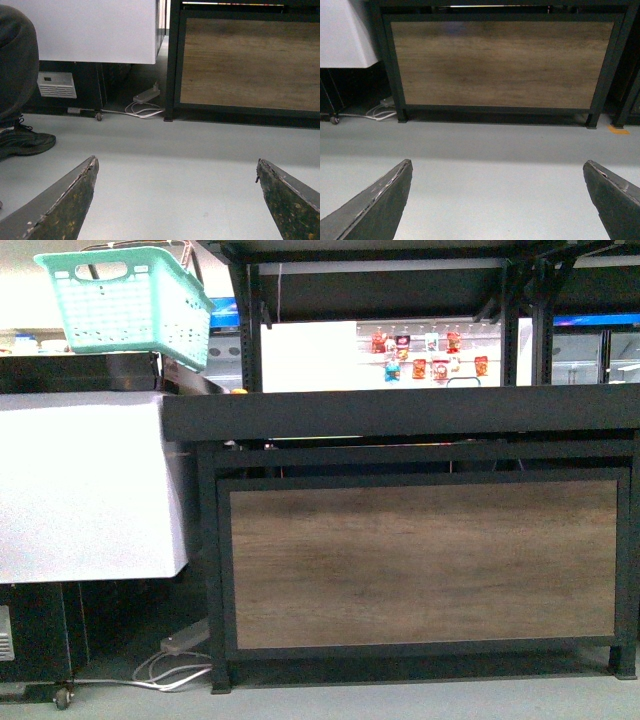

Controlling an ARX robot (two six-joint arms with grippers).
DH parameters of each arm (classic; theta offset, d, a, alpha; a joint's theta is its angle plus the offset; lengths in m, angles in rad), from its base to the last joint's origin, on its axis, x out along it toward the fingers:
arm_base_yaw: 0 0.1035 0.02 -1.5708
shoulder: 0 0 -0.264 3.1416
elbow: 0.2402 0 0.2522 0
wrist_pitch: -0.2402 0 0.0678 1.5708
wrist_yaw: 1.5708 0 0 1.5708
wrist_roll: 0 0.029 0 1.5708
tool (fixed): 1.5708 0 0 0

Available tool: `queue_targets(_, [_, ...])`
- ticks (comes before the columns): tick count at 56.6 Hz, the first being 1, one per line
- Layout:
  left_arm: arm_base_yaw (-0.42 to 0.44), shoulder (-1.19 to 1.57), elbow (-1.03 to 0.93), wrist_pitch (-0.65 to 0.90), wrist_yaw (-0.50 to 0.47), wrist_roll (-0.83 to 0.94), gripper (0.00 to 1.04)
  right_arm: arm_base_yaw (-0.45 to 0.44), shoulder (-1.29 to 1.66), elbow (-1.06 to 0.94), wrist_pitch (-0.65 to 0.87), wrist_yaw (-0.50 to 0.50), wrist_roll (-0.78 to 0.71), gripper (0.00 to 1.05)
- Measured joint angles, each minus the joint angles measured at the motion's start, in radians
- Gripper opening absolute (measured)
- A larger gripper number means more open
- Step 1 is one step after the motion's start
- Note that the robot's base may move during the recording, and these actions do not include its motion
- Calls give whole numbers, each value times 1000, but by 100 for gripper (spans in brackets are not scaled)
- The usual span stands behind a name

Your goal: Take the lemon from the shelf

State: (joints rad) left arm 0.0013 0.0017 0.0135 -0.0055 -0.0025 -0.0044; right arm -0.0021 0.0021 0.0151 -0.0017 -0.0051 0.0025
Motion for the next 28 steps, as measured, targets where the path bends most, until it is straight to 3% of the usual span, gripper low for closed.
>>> queue_targets(28, [0,0,0,0,2,0,97,0,0,0,0,2,0,102])
